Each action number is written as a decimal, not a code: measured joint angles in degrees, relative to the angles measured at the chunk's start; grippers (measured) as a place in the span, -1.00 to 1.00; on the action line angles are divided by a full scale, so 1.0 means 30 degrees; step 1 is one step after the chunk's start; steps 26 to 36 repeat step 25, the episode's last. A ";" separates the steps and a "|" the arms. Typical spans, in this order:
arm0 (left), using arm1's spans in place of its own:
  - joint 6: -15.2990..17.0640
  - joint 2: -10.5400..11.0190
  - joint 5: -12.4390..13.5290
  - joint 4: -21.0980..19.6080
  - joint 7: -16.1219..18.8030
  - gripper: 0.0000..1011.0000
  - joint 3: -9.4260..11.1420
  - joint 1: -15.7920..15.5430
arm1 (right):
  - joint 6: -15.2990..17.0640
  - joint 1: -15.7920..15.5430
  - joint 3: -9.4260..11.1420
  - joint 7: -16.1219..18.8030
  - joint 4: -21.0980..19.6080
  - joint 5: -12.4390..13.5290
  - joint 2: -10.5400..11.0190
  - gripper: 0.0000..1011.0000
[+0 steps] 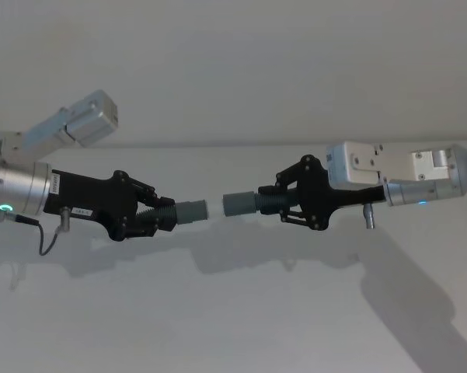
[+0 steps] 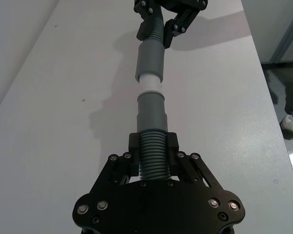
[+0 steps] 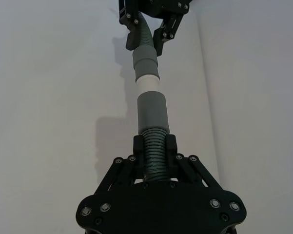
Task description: Use both hands to pick up one end of the pipe from the table, align the ends, and insert them.
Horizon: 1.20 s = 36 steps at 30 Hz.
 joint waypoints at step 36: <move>0.0000 0.0001 -0.0001 -0.0001 0.0000 -0.42 0.0000 0.0001 | 0.0016 0.0034 -0.0025 -0.0036 0.0023 0.0052 -0.0007 -0.54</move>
